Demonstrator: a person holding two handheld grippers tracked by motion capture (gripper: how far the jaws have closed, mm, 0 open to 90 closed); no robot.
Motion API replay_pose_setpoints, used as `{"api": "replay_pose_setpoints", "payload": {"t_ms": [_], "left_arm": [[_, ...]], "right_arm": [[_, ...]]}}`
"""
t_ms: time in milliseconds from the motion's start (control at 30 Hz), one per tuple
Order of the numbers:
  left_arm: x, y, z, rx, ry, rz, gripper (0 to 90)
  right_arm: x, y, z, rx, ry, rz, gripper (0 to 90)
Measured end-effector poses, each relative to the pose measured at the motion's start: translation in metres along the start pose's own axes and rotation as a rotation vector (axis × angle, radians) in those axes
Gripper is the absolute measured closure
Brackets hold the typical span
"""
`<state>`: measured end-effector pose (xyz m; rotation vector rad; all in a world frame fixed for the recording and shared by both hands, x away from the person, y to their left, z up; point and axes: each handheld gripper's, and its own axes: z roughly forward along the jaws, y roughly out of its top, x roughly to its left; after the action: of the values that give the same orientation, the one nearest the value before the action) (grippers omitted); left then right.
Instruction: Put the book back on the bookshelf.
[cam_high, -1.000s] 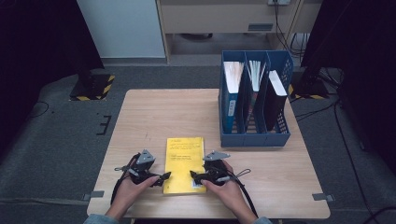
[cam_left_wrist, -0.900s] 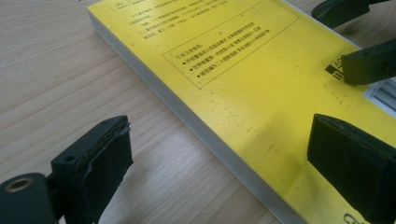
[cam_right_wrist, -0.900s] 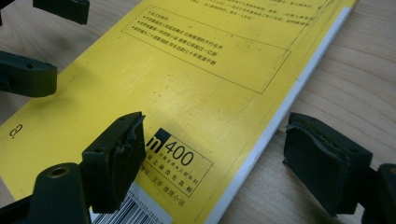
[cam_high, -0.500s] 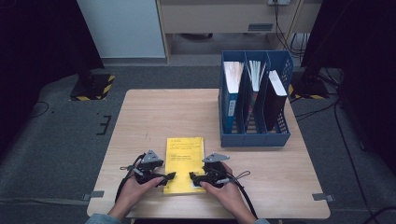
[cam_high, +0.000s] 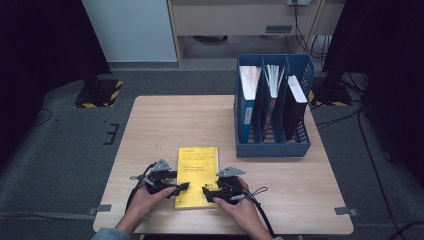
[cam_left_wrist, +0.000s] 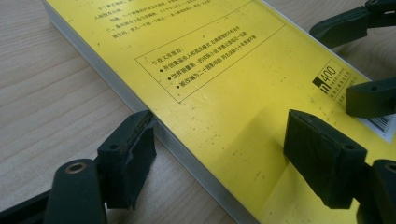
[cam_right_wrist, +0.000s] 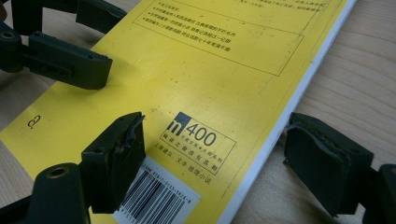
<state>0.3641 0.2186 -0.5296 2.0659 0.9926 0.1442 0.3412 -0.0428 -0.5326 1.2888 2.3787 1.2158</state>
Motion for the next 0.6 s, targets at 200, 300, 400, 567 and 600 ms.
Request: {"api": "replay_pose_setpoints", "payload": {"t_ms": [200,300,400,567,600], "left_arm": [[0.0,0.001,0.0,-0.005,0.002,-0.006,25.1],[0.0,0.002,0.0,-0.006,0.009,-0.018,26.1],[-0.001,0.003,-0.003,-0.014,0.012,-0.021,29.2],[-0.002,0.007,-0.011,-0.035,-0.005,-0.03,34.1],[-0.003,0.008,-0.012,-0.03,-0.007,-0.021,34.9]], "right_arm": [[0.001,-0.001,0.0,-0.003,0.002,0.002,20.0],[0.001,-0.001,0.0,-0.004,0.0,0.004,20.0],[0.001,-0.001,0.0,-0.005,0.001,0.005,19.9],[0.001,-0.002,0.0,-0.007,0.004,0.001,19.8],[0.001,-0.002,0.0,-0.008,0.004,0.001,19.9]]}}
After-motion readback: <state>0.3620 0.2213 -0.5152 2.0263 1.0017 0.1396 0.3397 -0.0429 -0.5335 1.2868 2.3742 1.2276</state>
